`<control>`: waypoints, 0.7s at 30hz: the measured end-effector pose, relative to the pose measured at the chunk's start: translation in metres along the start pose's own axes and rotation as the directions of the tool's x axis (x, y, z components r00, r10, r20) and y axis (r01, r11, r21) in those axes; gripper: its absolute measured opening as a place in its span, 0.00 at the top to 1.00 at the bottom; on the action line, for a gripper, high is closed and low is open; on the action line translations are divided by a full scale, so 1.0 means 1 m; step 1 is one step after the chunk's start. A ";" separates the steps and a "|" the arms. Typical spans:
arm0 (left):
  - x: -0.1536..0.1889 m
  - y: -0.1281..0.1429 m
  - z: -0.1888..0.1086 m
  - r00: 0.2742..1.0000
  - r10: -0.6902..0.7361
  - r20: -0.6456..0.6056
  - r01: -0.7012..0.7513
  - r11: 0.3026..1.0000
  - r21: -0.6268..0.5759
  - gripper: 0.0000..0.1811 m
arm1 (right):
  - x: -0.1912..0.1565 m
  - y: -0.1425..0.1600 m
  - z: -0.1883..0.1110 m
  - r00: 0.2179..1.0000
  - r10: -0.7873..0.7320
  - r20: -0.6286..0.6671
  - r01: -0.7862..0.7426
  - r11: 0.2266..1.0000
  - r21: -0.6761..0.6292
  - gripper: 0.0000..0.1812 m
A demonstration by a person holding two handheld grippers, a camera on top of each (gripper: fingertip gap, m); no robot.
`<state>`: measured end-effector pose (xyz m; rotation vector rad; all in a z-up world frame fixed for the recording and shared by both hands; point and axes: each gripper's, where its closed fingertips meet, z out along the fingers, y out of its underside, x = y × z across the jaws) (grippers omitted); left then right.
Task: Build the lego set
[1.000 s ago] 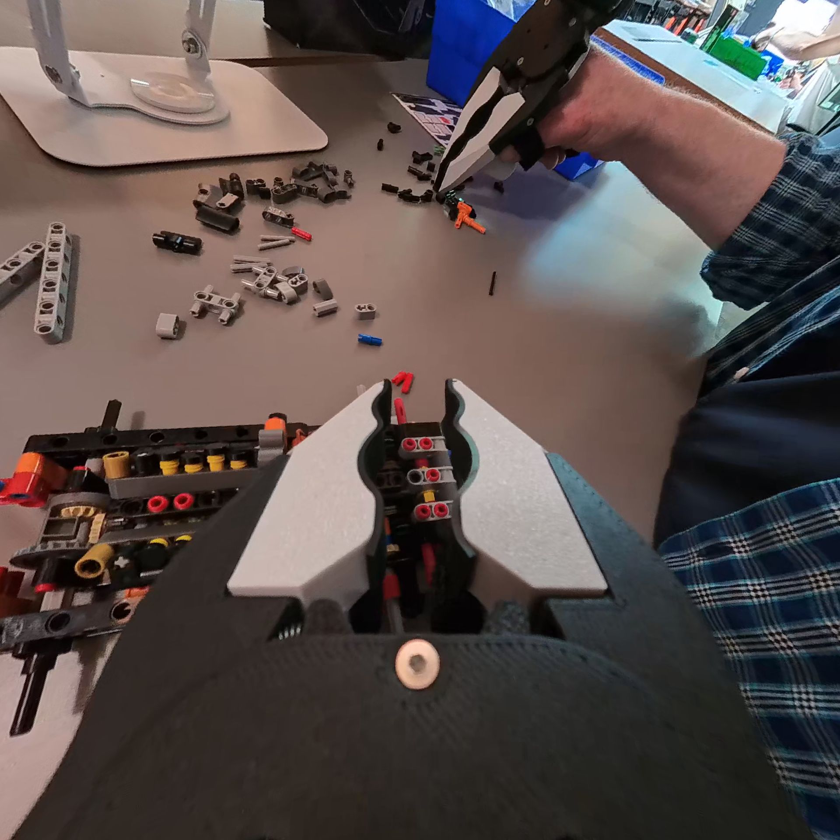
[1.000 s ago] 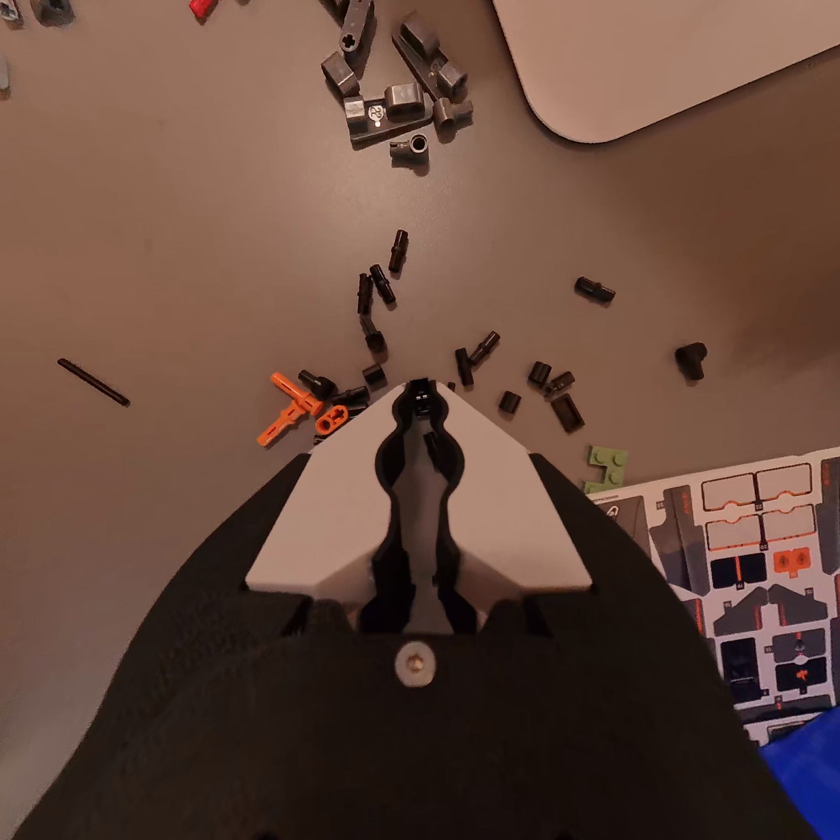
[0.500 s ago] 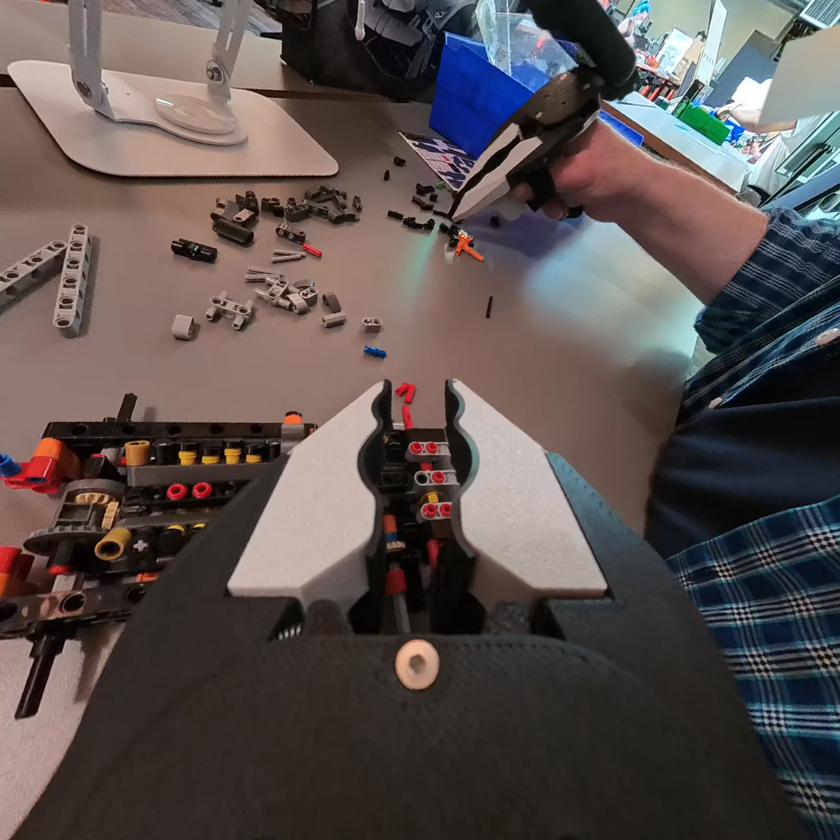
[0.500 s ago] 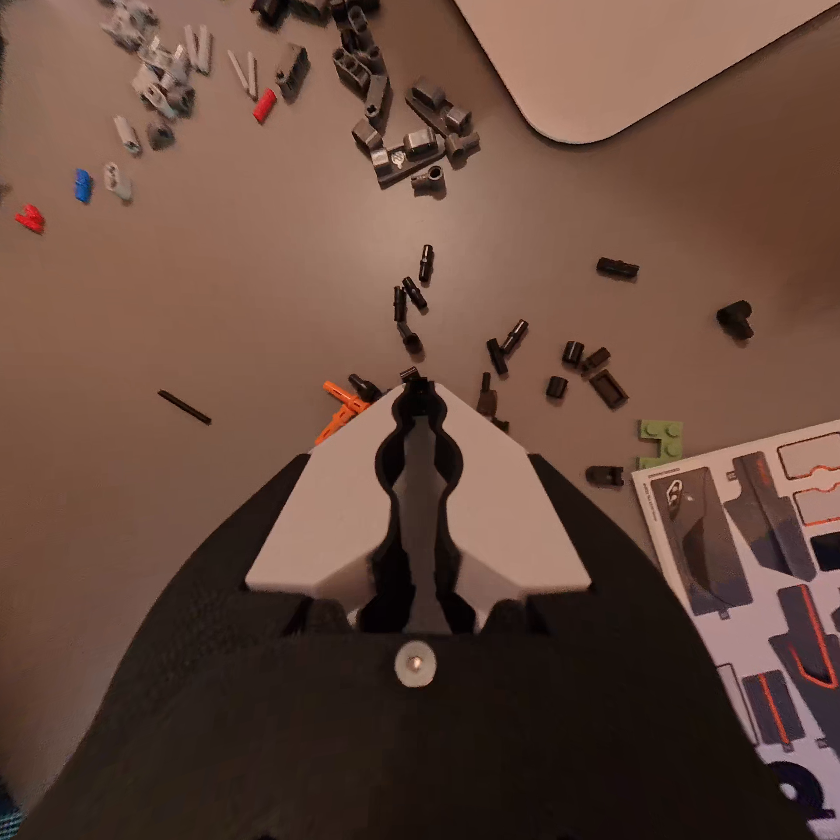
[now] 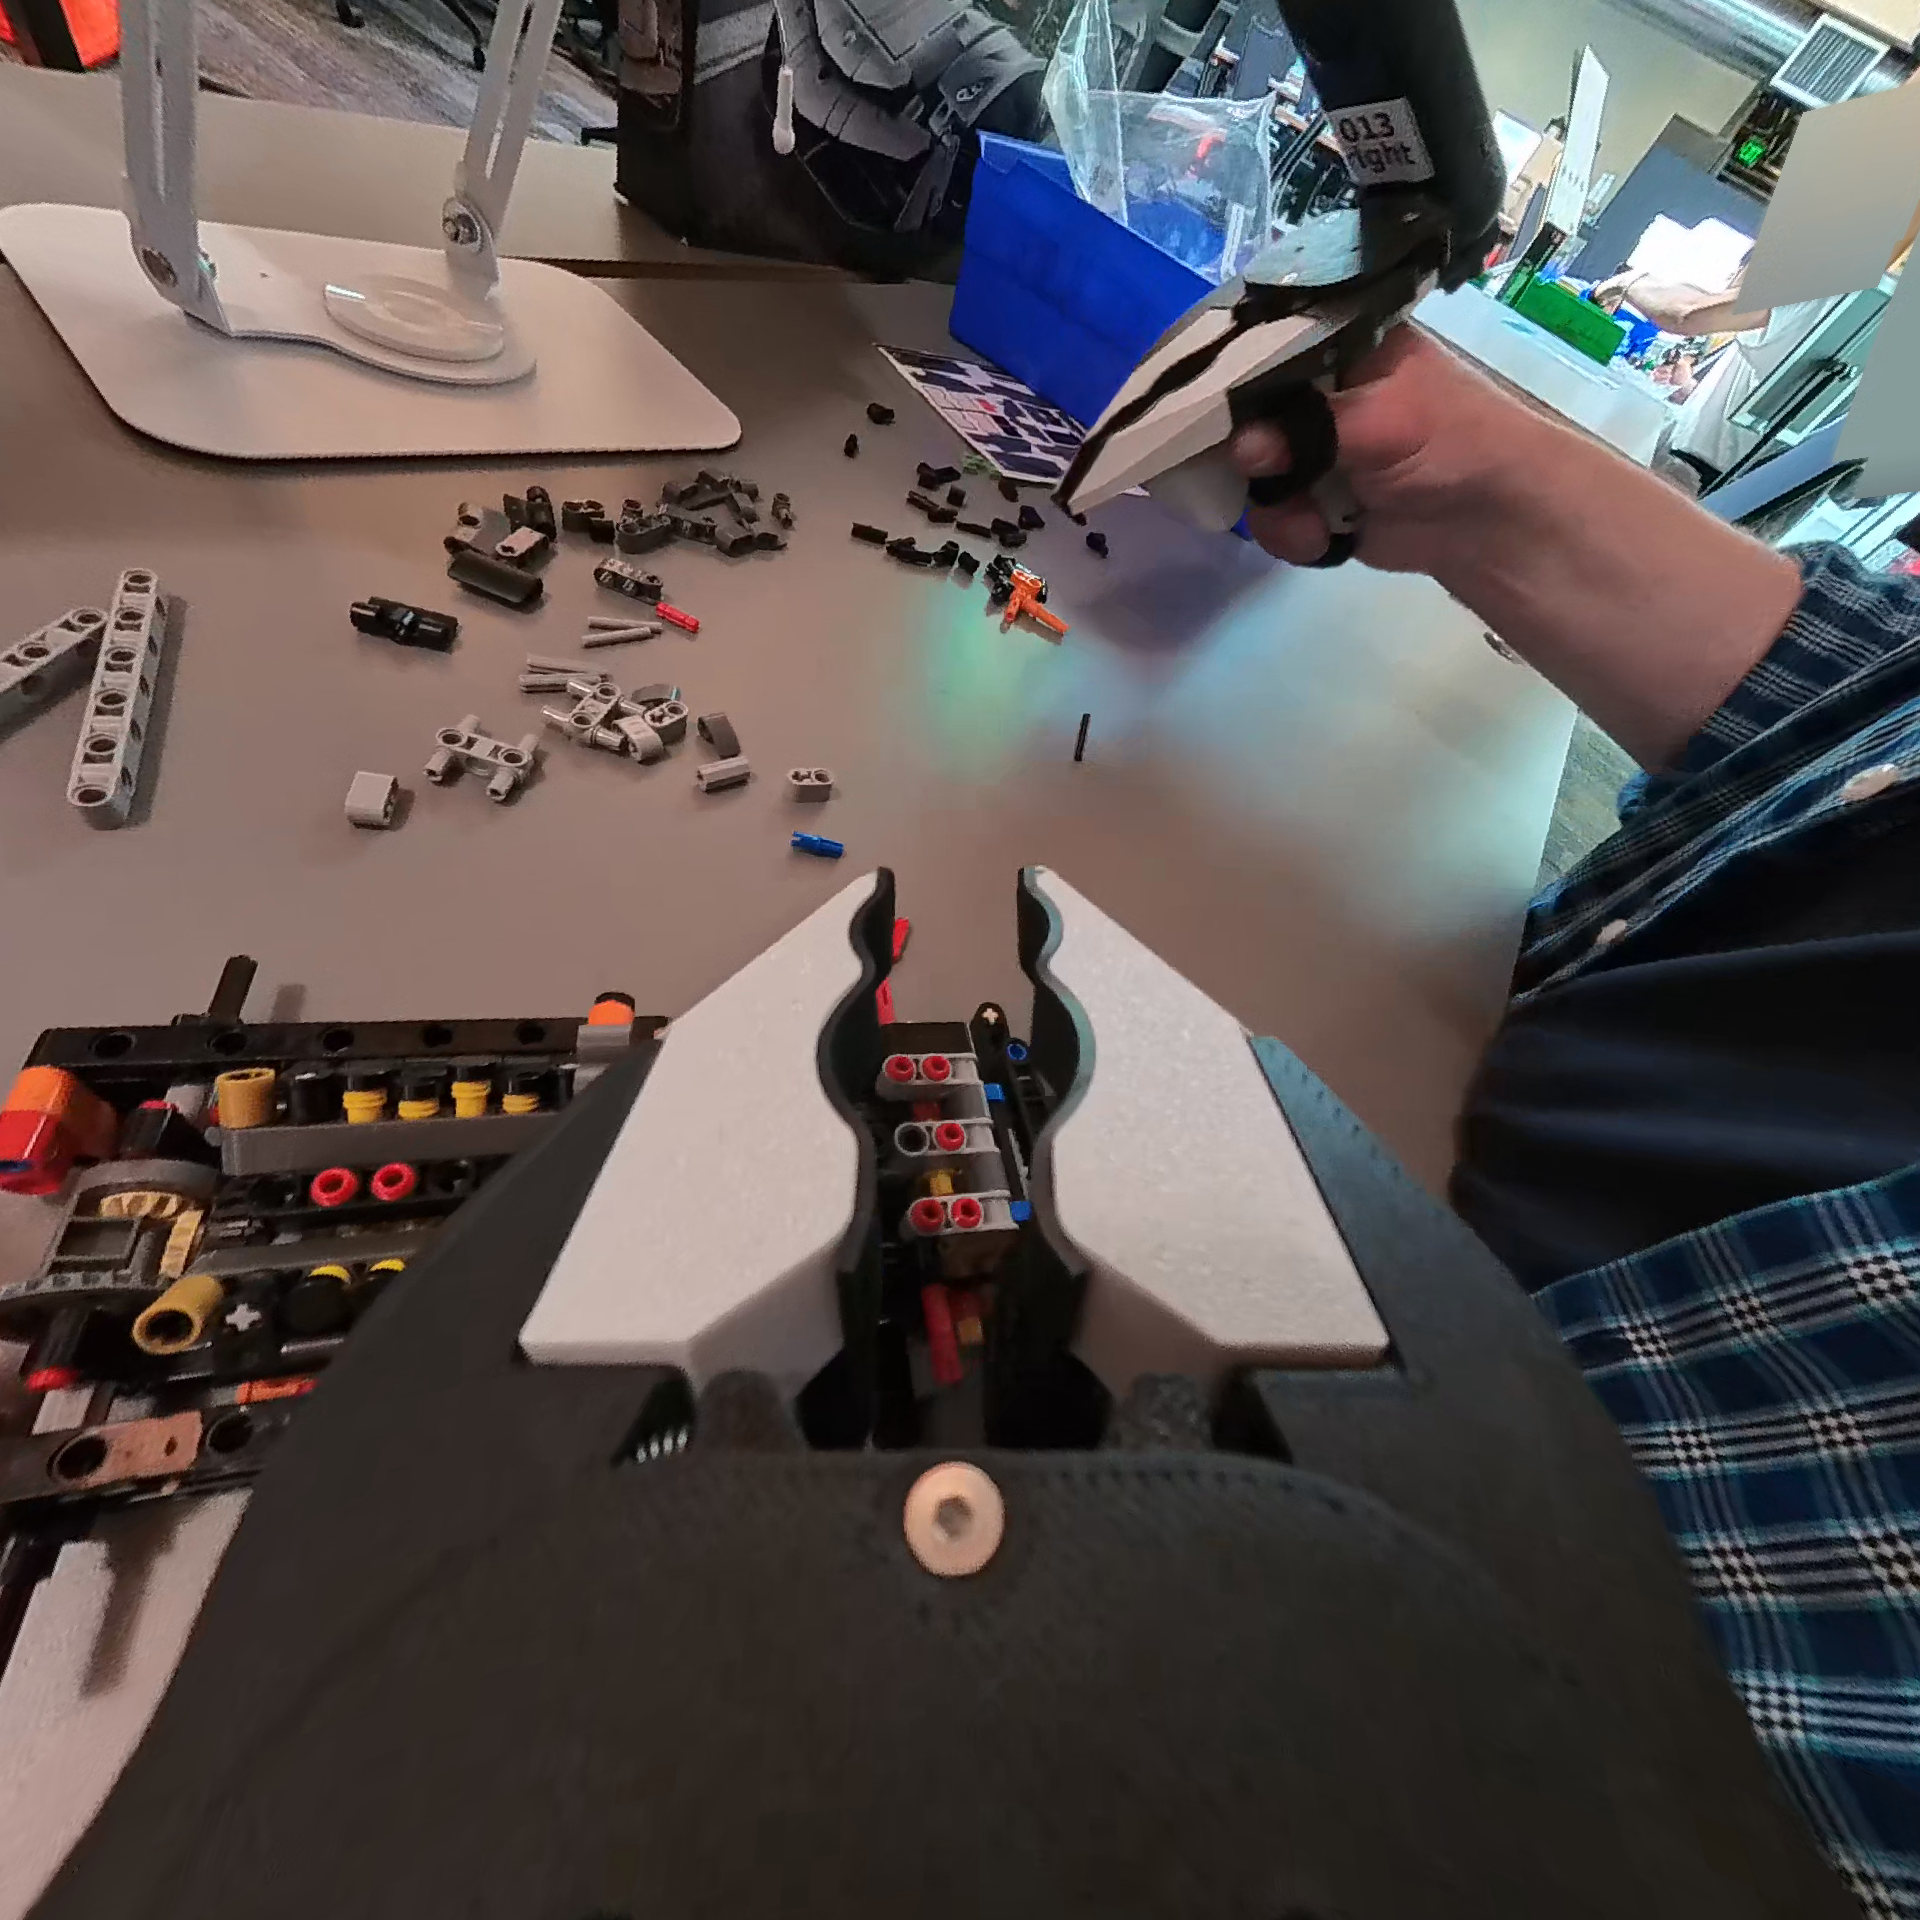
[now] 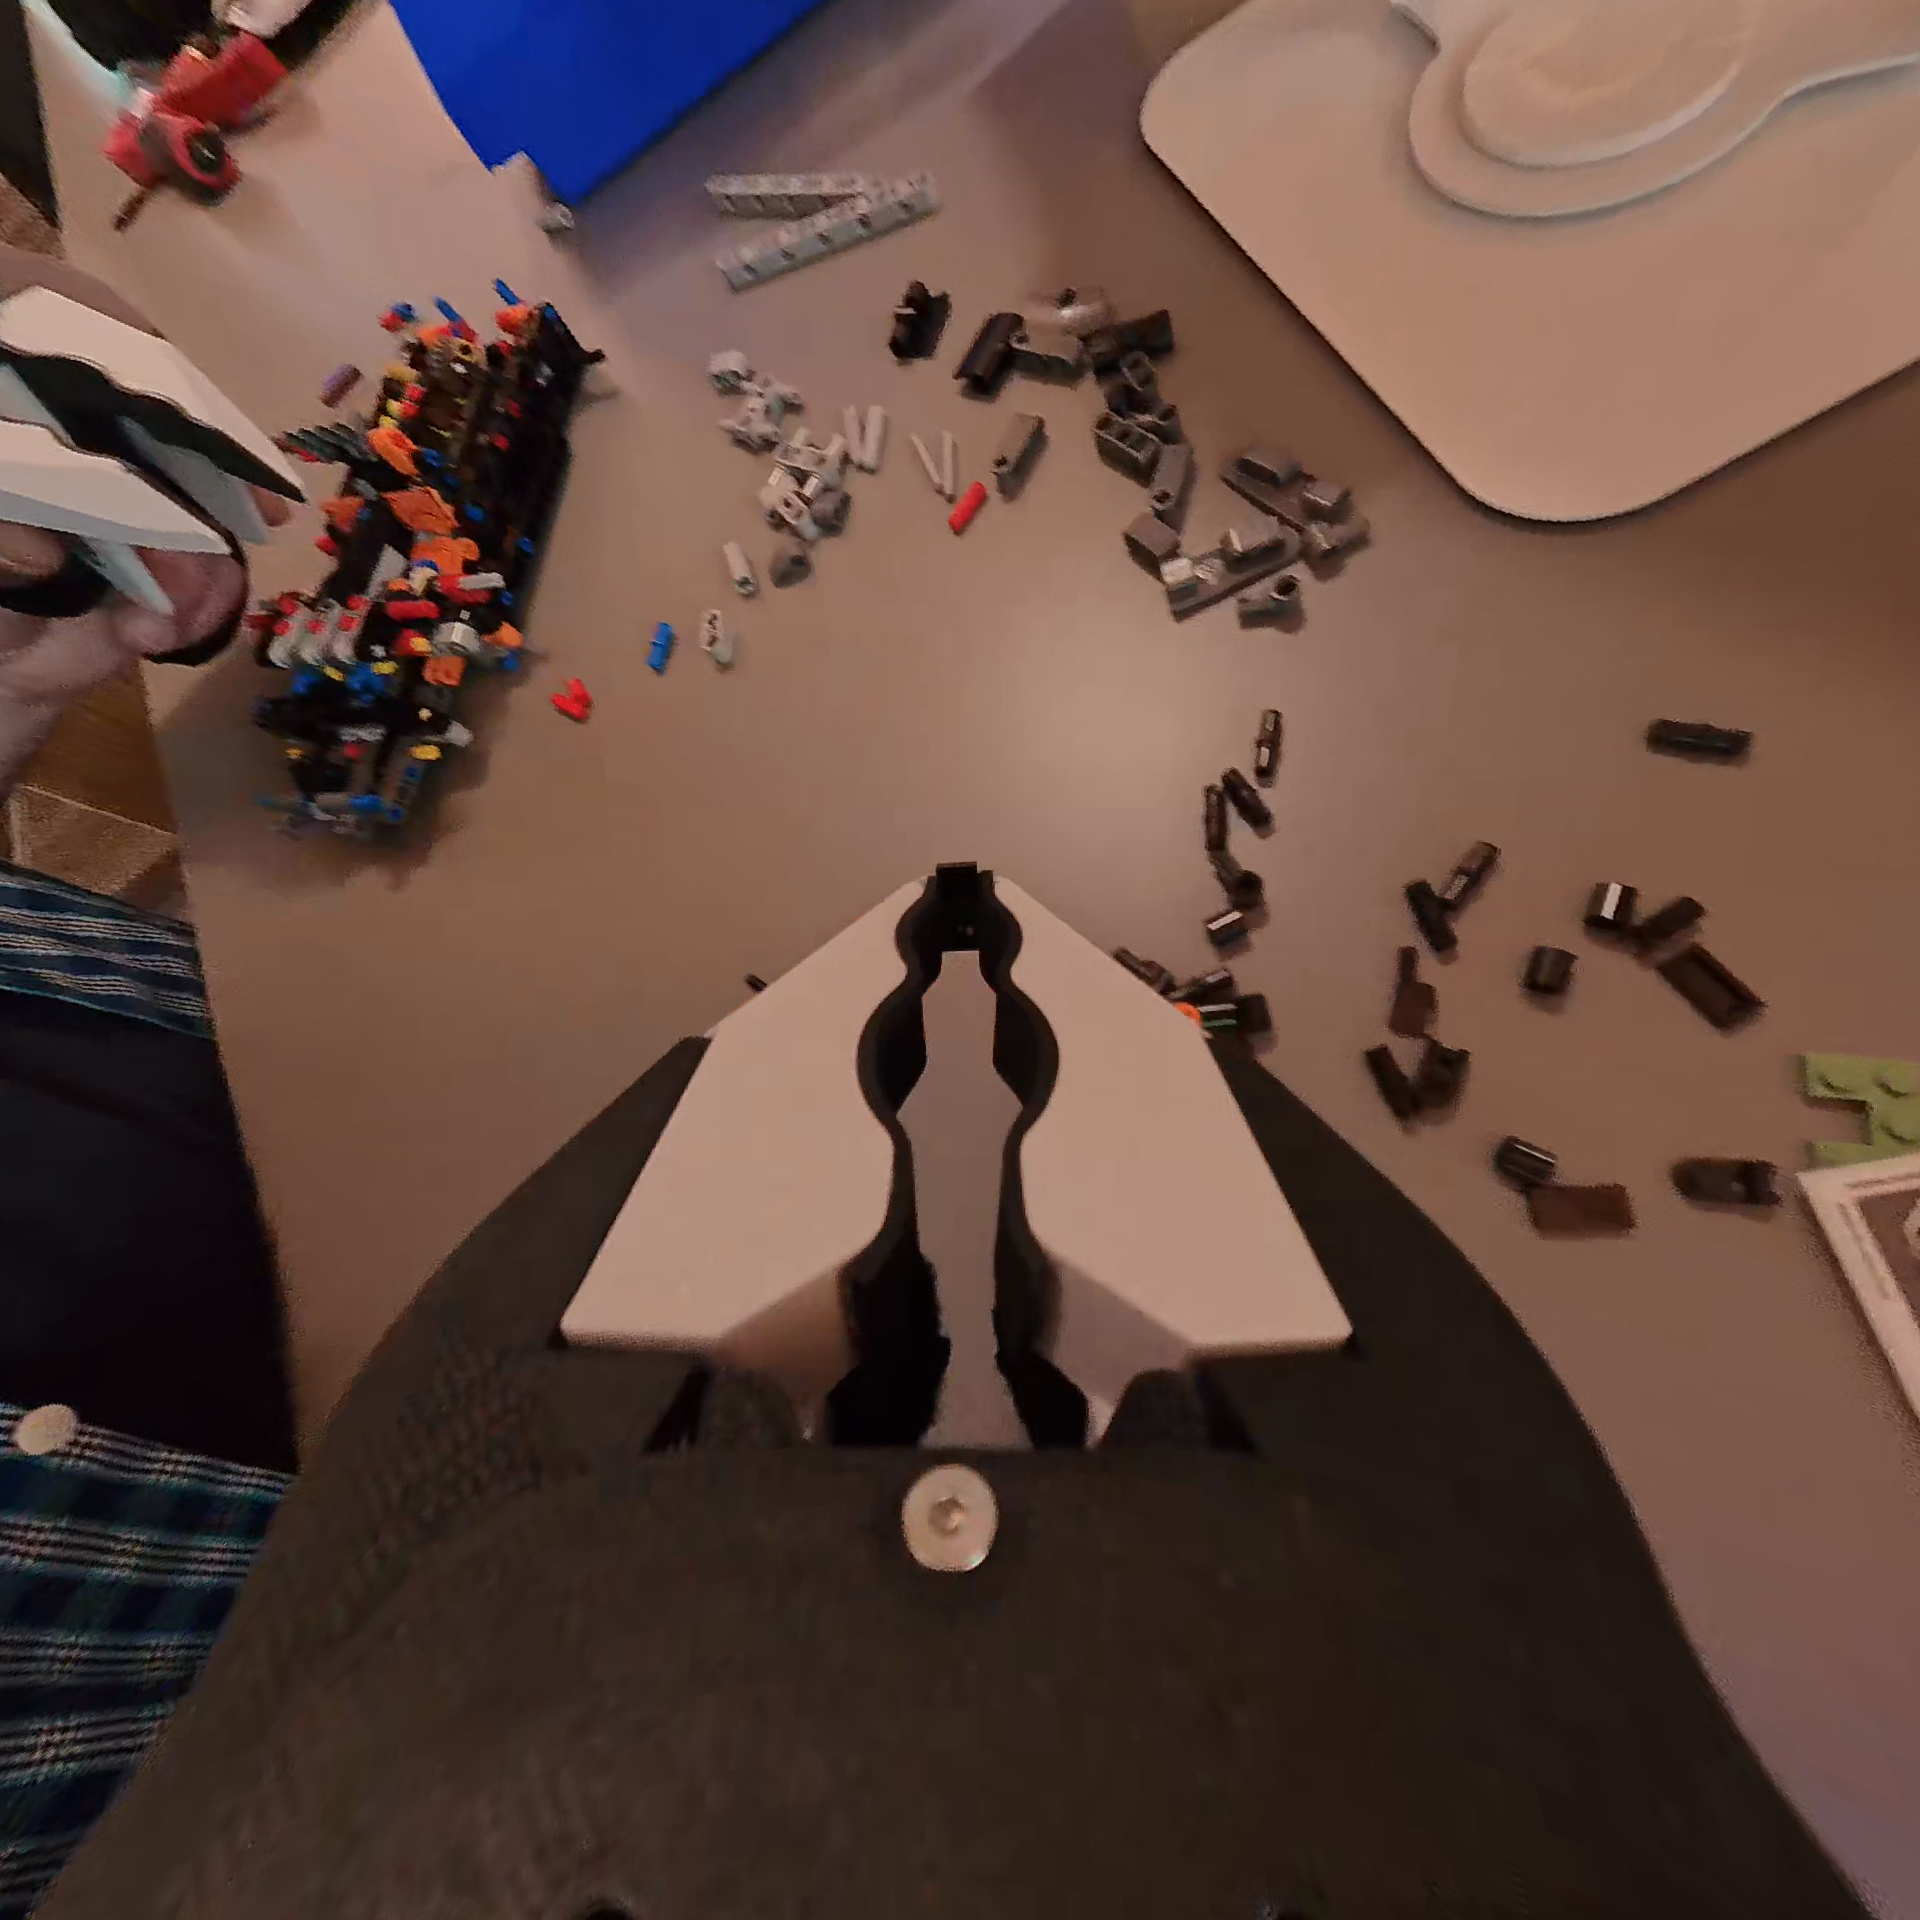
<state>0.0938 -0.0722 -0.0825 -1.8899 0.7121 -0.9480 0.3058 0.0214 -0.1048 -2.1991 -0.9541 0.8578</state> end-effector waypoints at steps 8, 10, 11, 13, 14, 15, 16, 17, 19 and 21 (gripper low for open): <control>0.003 -0.004 -0.002 1.000 -0.002 -0.004 0.002 1.000 0.024 0.87 | -0.054 -0.030 0.017 0.979 0.043 0.199 -0.071 0.988 0.135 0.98; 0.003 -0.008 -0.002 1.000 -0.004 0.002 0.004 0.999 0.037 0.87 | -0.070 -0.043 0.022 0.959 0.063 0.276 -0.121 0.973 0.196 0.98; 0.004 -0.011 -0.001 1.000 -0.004 0.006 0.003 0.999 0.048 0.87 | -0.077 -0.051 0.023 0.944 0.080 0.321 -0.159 0.960 0.230 0.98; 0.006 -0.018 0.002 1.000 0.013 0.020 -0.014 0.998 0.064 0.87 | -0.090 -0.065 0.023 0.903 0.108 0.416 -0.245 0.925 0.290 0.98; 0.009 -0.022 0.006 0.999 0.027 0.026 -0.028 0.998 0.064 0.87 | -0.097 -0.071 0.023 0.879 0.118 0.463 -0.284 0.907 0.309 0.99; 0.012 -0.025 0.011 0.999 0.043 0.031 -0.045 0.997 0.062 0.86 | -0.103 -0.076 0.023 0.853 0.124 0.507 -0.320 0.892 0.321 0.99; 0.016 -0.029 0.016 0.997 0.063 0.033 -0.065 0.996 0.060 0.86 | -0.106 -0.080 0.023 0.833 0.129 0.538 -0.351 0.875 0.333 0.99; 0.020 -0.033 0.023 0.996 0.086 0.037 -0.088 0.995 0.055 0.86 | -0.110 -0.083 0.022 0.812 0.132 0.569 -0.380 0.859 0.343 0.99; 0.026 -0.042 0.035 0.990 0.129 0.063 -0.132 0.990 0.052 0.85 | -0.115 -0.089 0.020 0.773 0.136 0.620 -0.432 0.829 0.356 0.98; 0.033 -0.052 0.047 0.980 0.180 0.085 -0.184 0.982 0.051 0.84 | -0.120 -0.092 0.017 0.745 0.133 0.654 -0.464 0.808 0.363 0.99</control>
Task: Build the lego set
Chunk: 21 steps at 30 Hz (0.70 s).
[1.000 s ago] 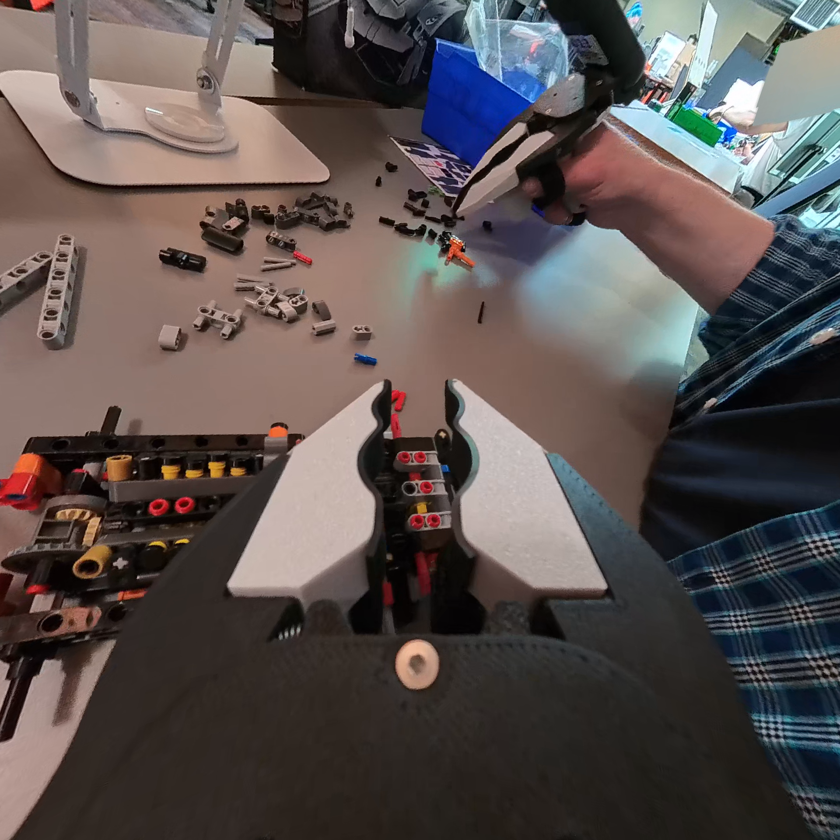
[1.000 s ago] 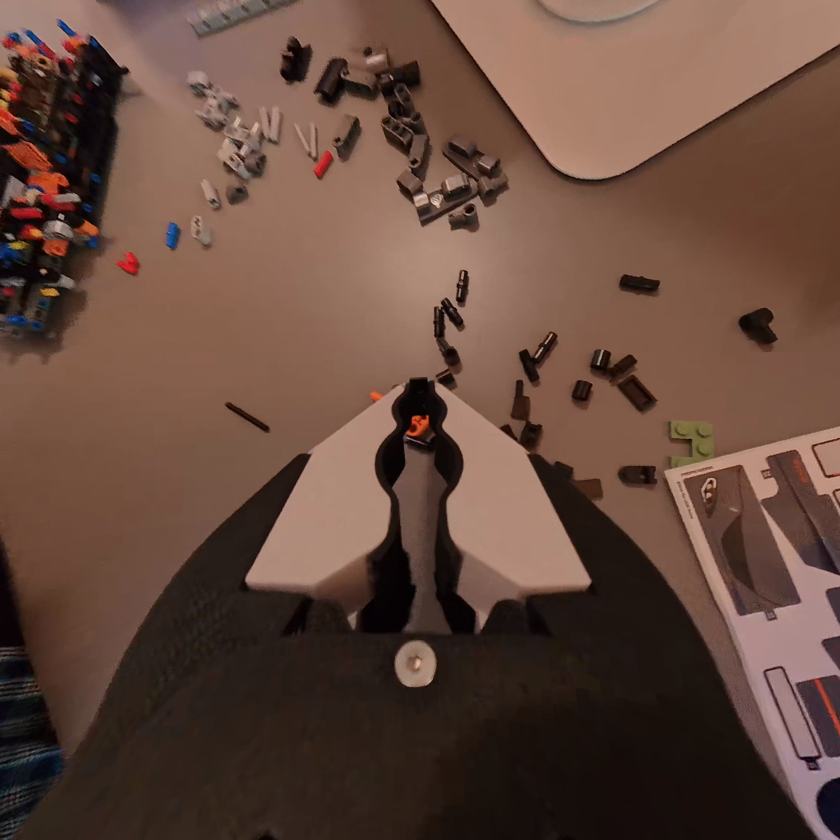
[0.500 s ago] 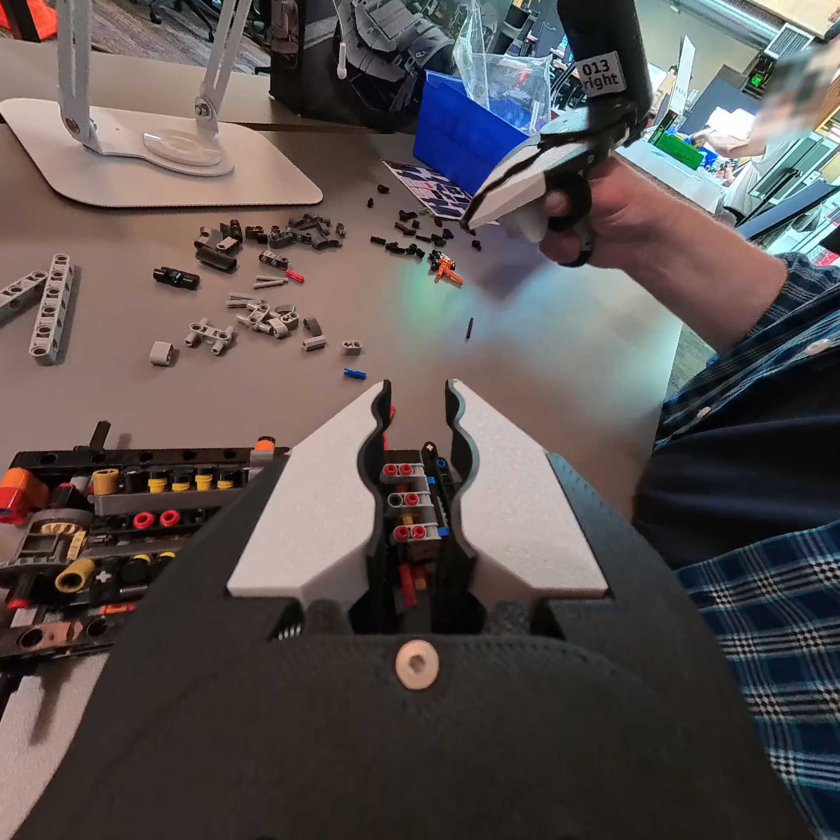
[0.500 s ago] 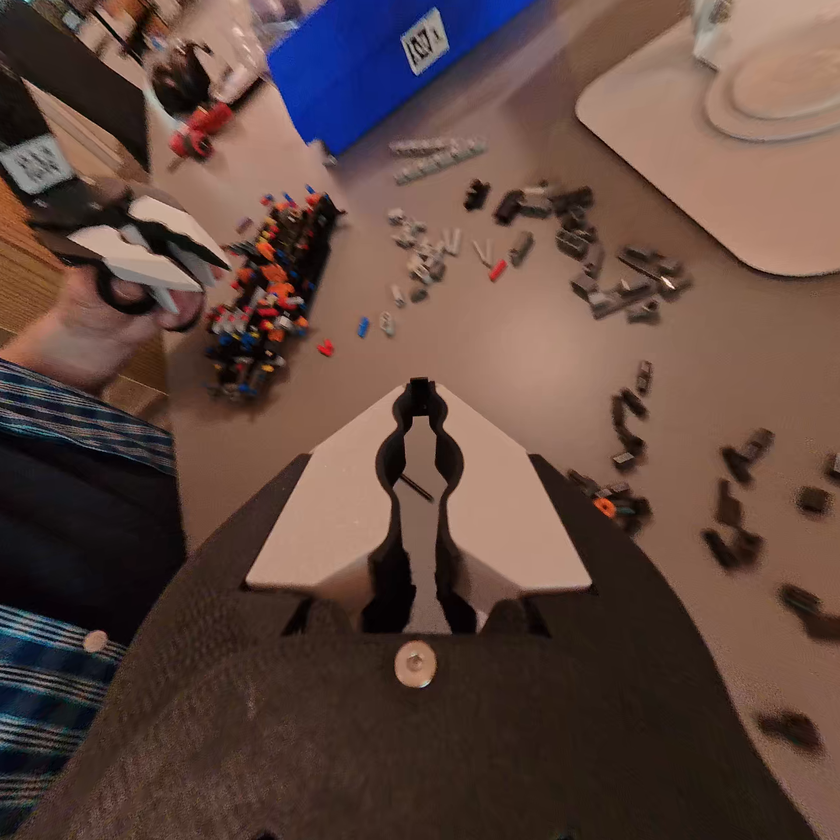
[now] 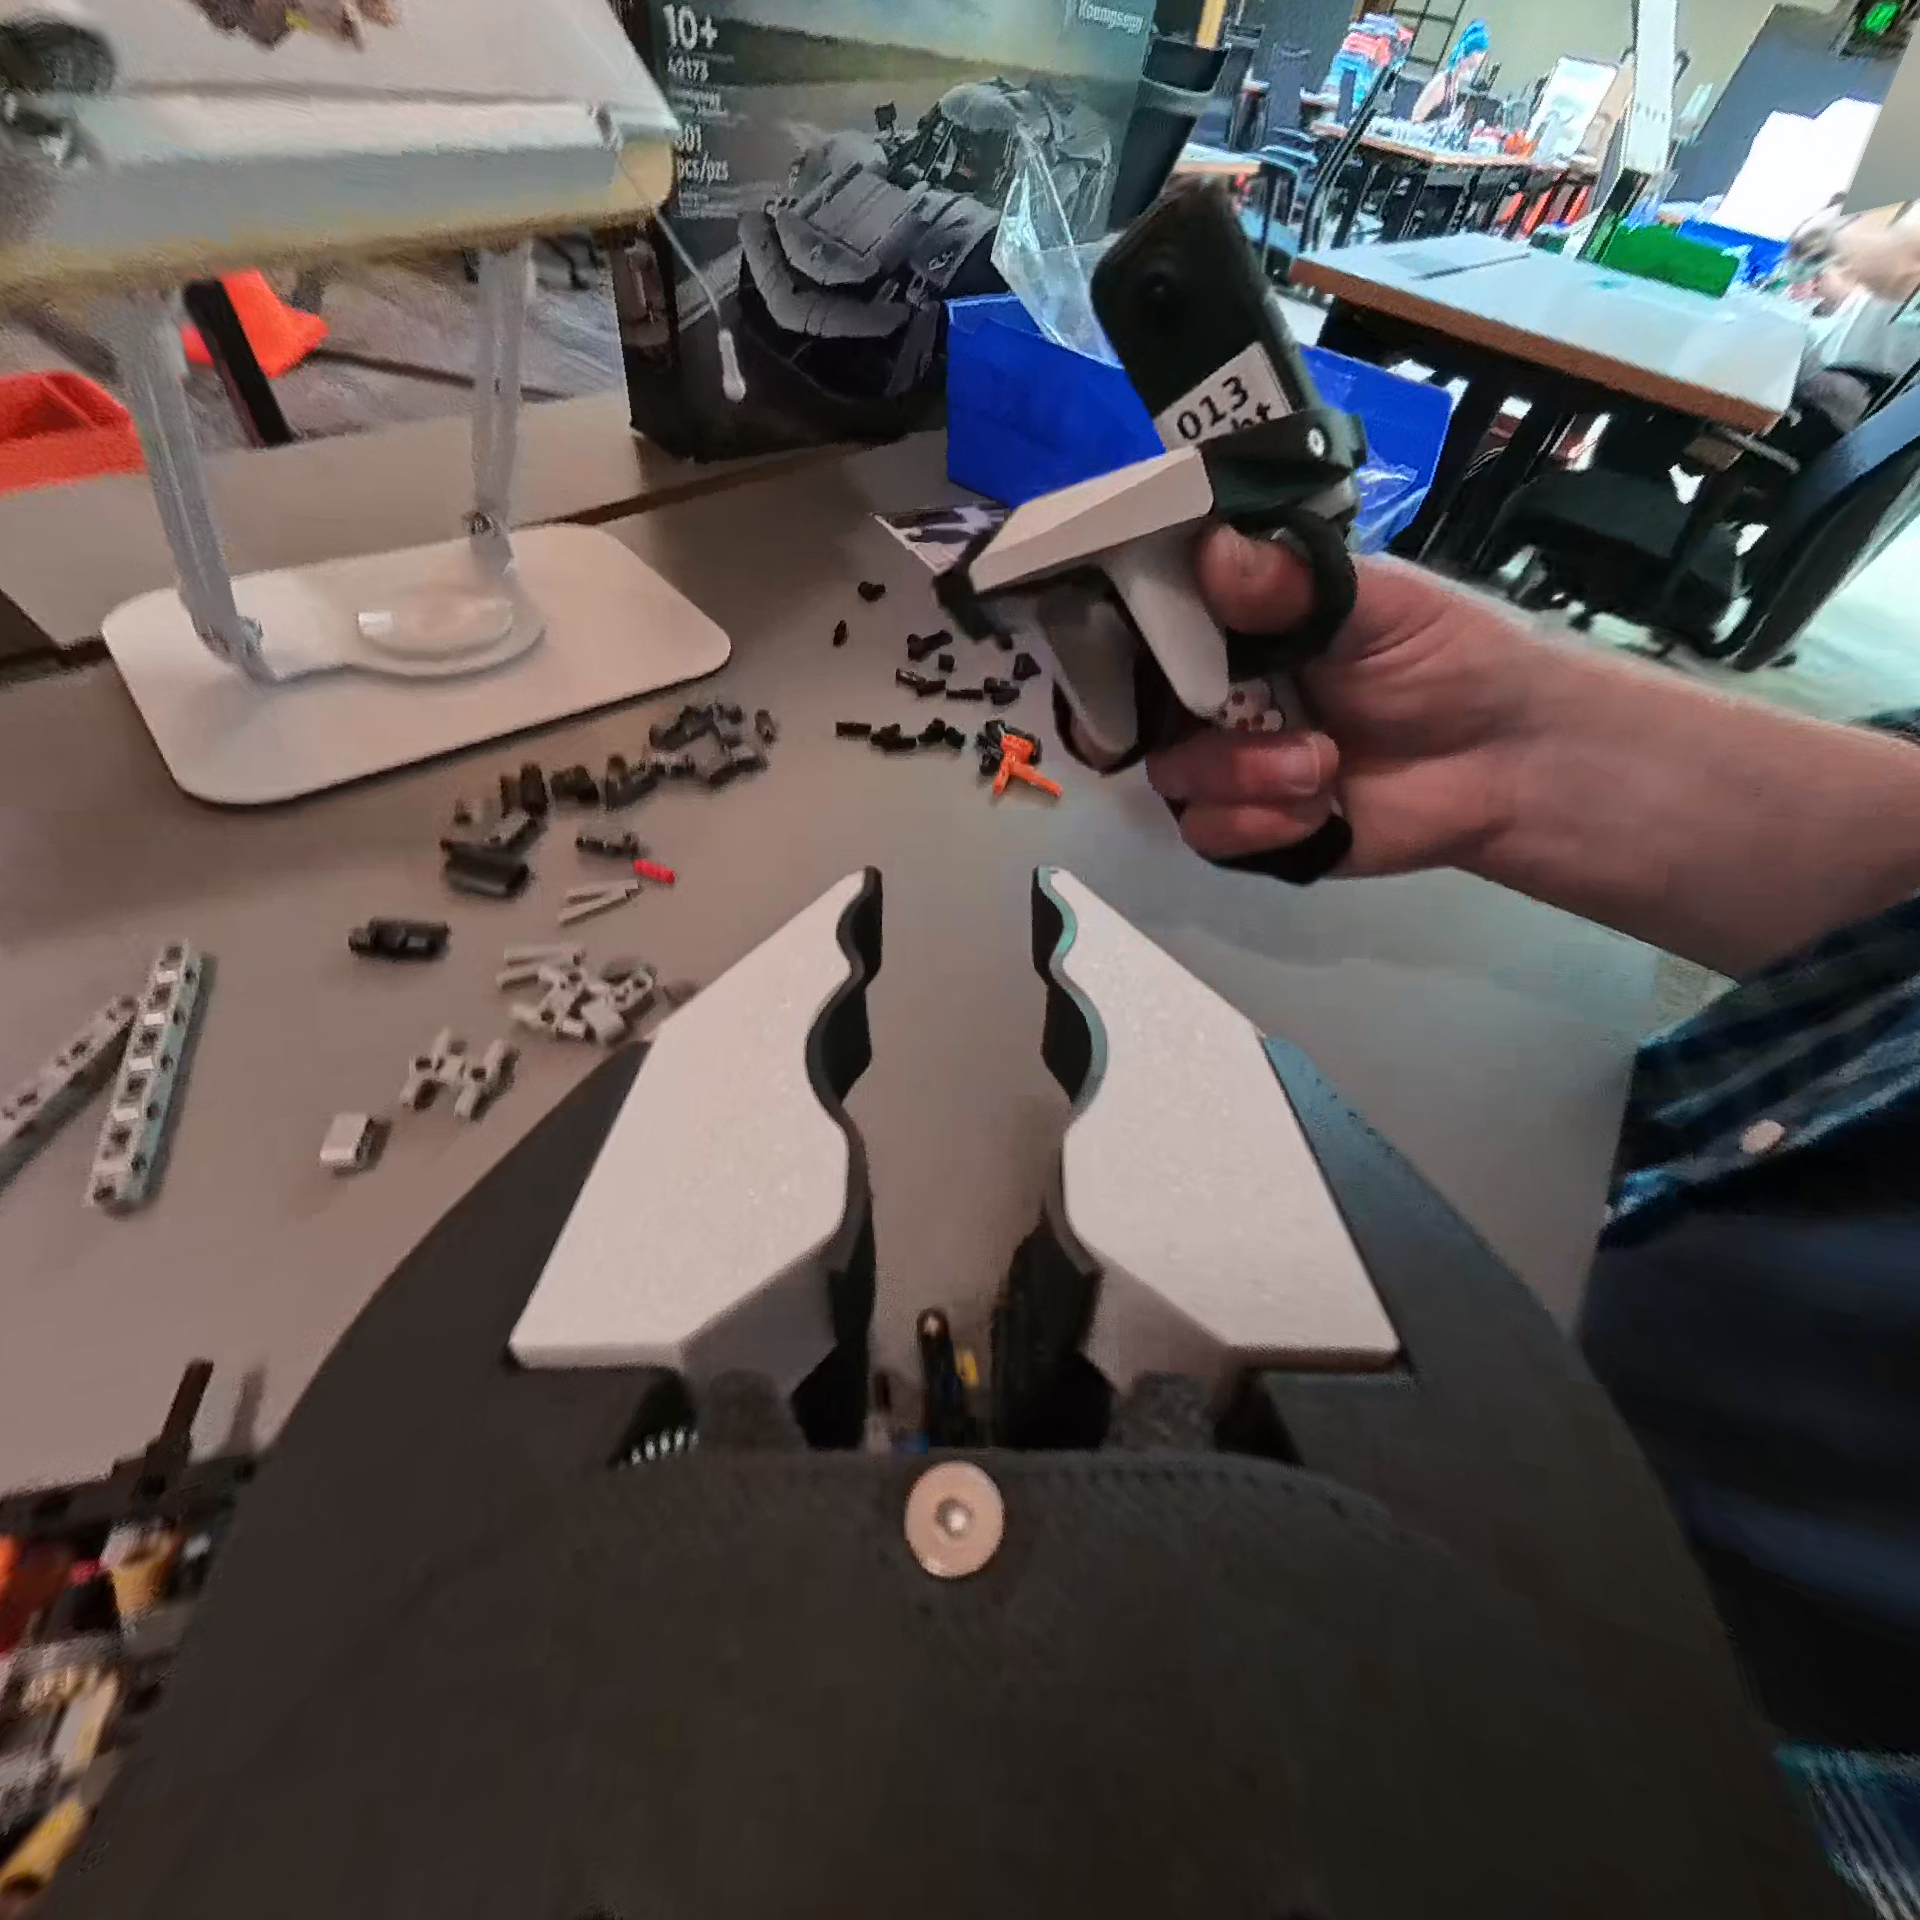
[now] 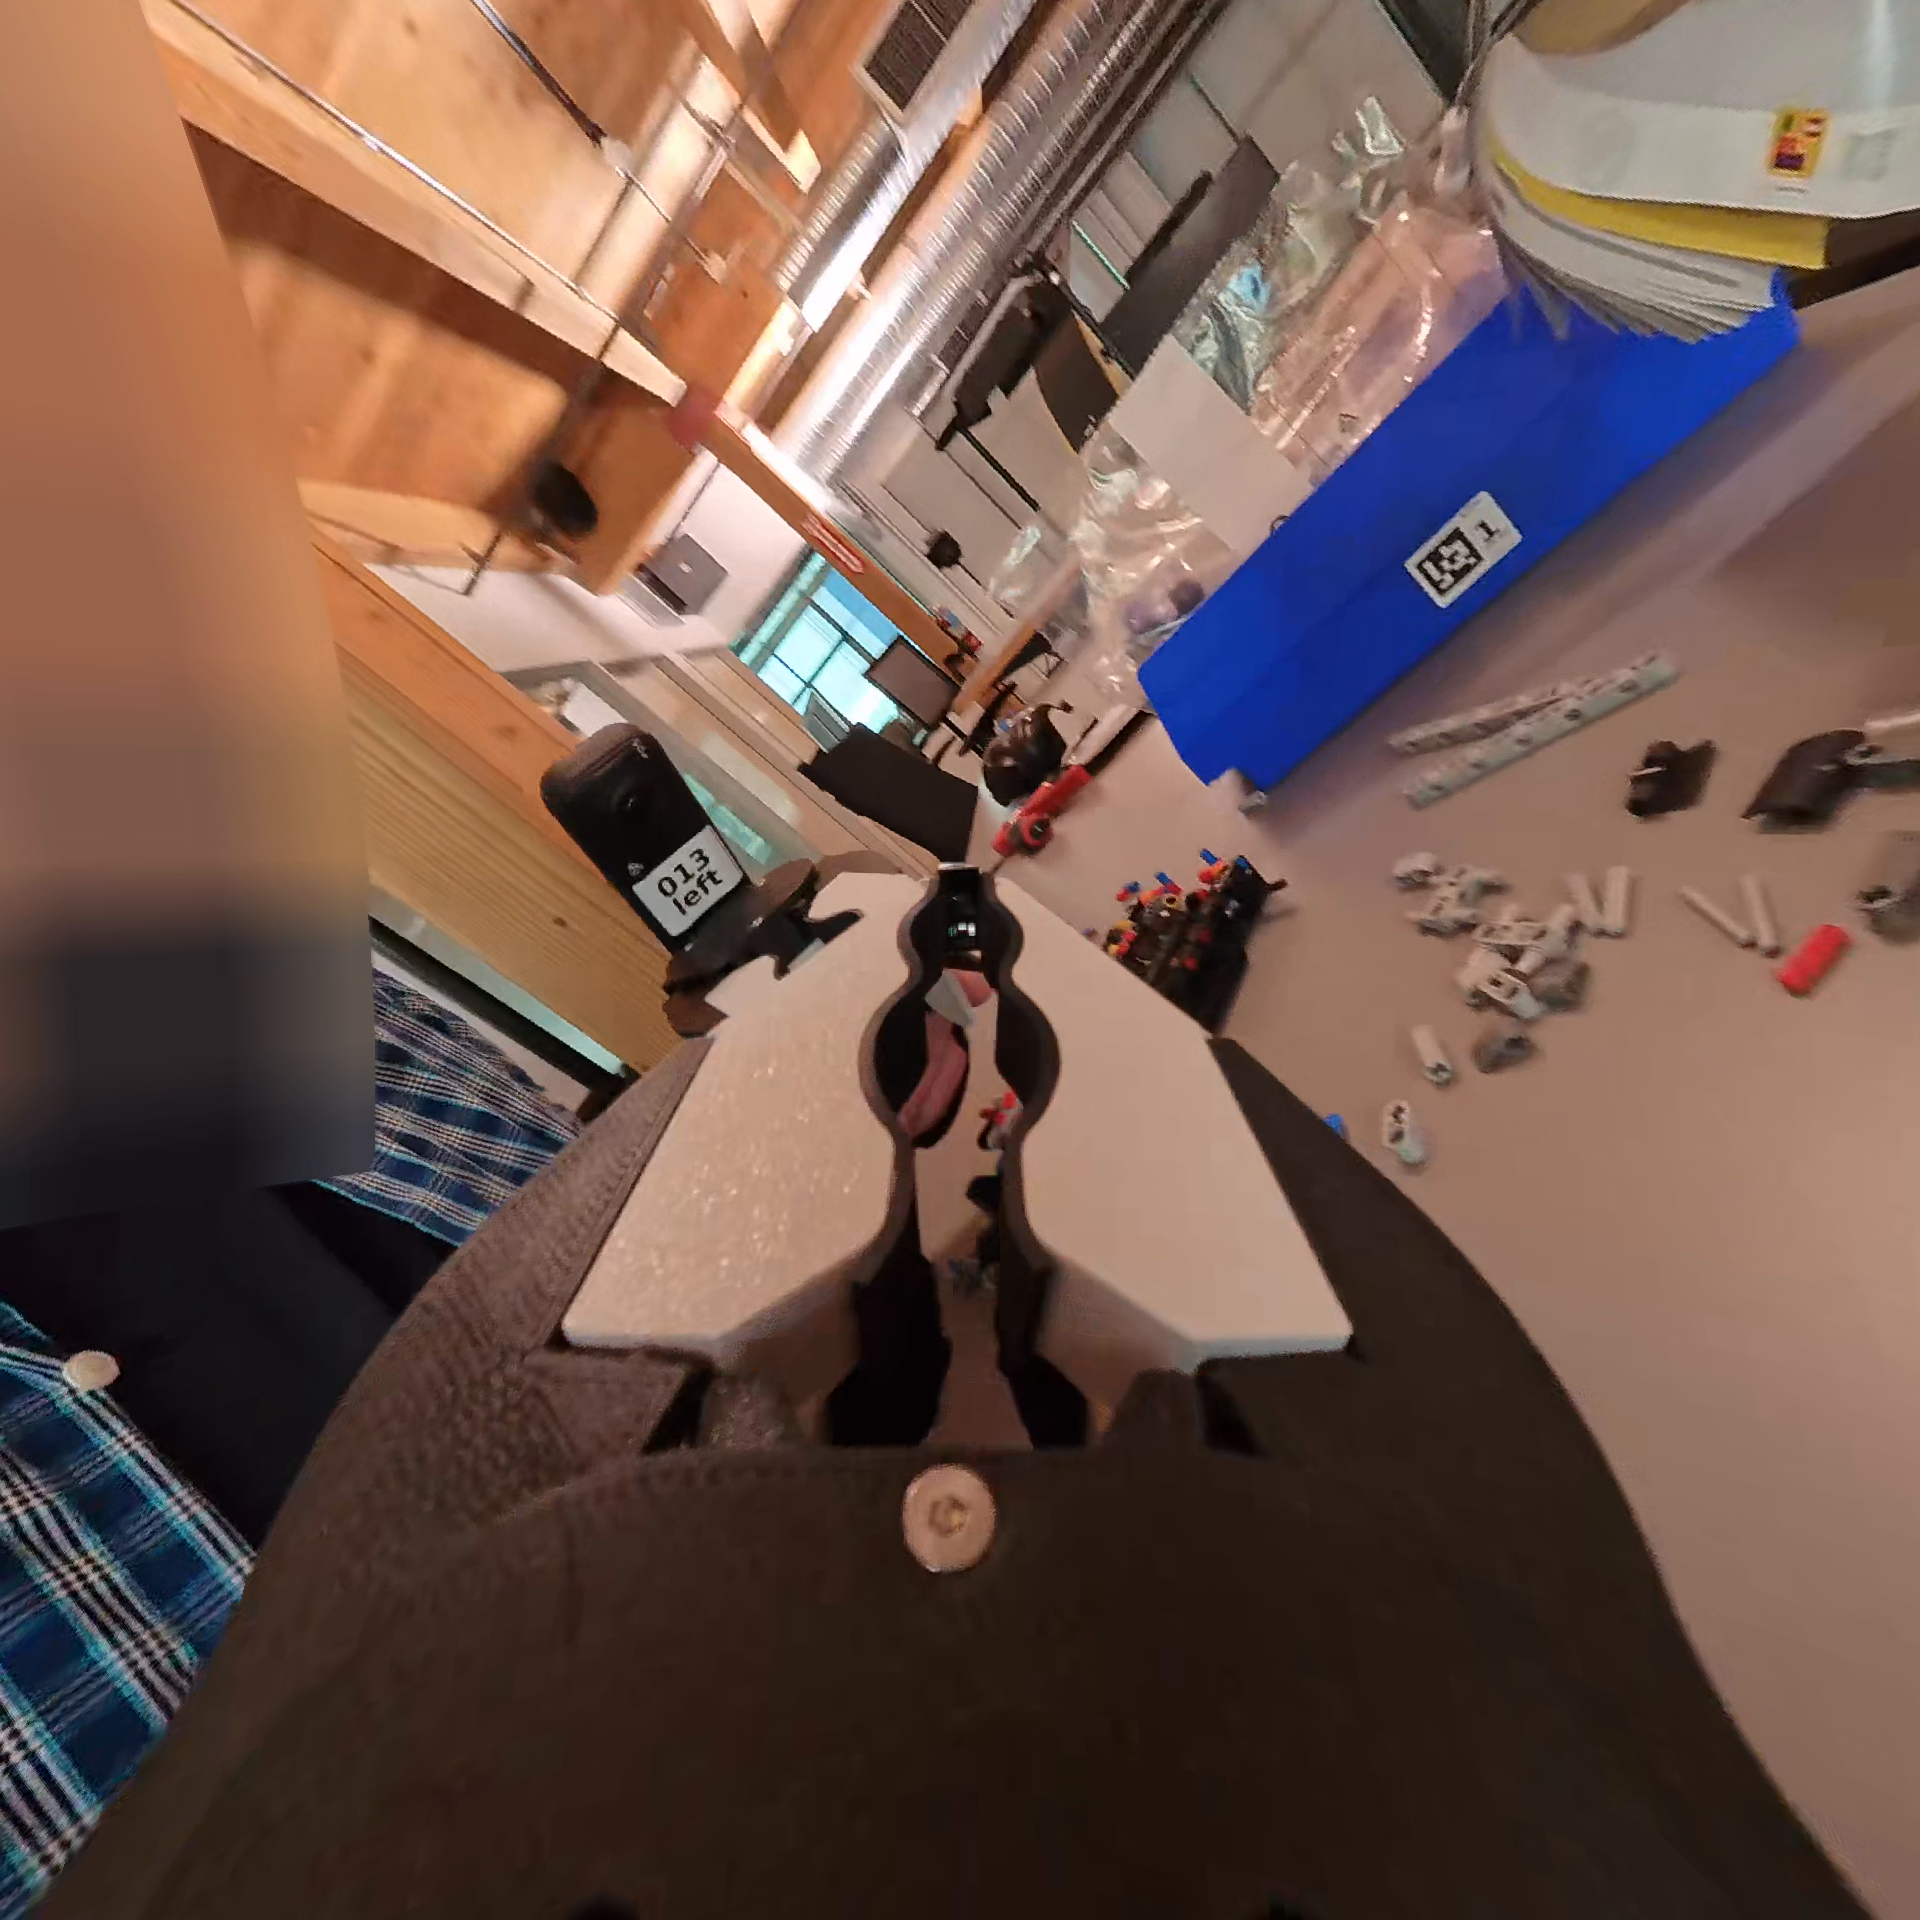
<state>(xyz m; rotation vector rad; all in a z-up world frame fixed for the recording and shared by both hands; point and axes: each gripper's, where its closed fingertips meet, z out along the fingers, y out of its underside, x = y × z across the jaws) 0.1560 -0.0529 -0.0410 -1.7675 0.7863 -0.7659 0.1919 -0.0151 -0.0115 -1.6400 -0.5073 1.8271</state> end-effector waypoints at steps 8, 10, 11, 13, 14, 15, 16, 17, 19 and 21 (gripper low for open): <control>0.002 -0.030 0.027 0.980 0.132 0.146 -0.138 0.990 0.032 0.83 | -0.012 0.008 0.015 0.996 0.061 0.067 -0.065 0.996 0.059 0.99; 0.001 -0.036 0.028 0.948 0.231 0.218 -0.240 0.971 0.016 0.84 | -0.015 0.009 0.018 0.993 0.080 0.082 -0.086 0.994 0.073 0.99; 0.001 -0.037 0.028 0.930 0.273 0.244 -0.281 0.960 -0.002 0.85 | -0.016 0.010 0.019 0.992 0.087 0.089 -0.094 0.992 0.079 0.99; 0.003 -0.039 0.031 0.913 0.314 0.260 -0.321 0.947 -0.018 0.88 | -0.017 0.008 0.019 0.989 0.105 0.102 -0.115 0.988 0.106 0.99; 0.002 -0.039 0.031 0.904 0.328 0.274 -0.335 0.942 -0.025 0.88 | -0.018 0.007 0.019 0.988 0.112 0.105 -0.124 0.985 0.118 0.98; 0.001 -0.039 0.031 0.895 0.341 0.289 -0.346 0.938 -0.035 0.91 | -0.018 0.006 0.018 0.987 0.118 0.108 -0.132 0.982 0.132 0.98; 0.001 -0.040 0.030 0.888 0.347 0.302 -0.354 0.935 -0.036 0.92 | -0.017 0.005 0.017 0.986 0.127 0.109 -0.142 0.979 0.145 0.98; 0.000 -0.042 0.028 0.881 0.352 0.315 -0.362 0.932 -0.030 0.93 | -0.017 0.004 0.016 0.985 0.135 0.110 -0.151 0.976 0.159 0.98; 0.002 -0.044 0.027 0.867 0.376 0.326 -0.386 0.922 -0.036 0.94 | -0.018 0.004 0.016 0.982 0.148 0.119 -0.168 0.969 0.180 0.98; 0.002 -0.045 0.026 0.849 0.403 0.340 -0.413 0.909 -0.046 0.94 | -0.018 0.003 0.016 0.980 0.157 0.124 -0.179 0.965 0.192 0.98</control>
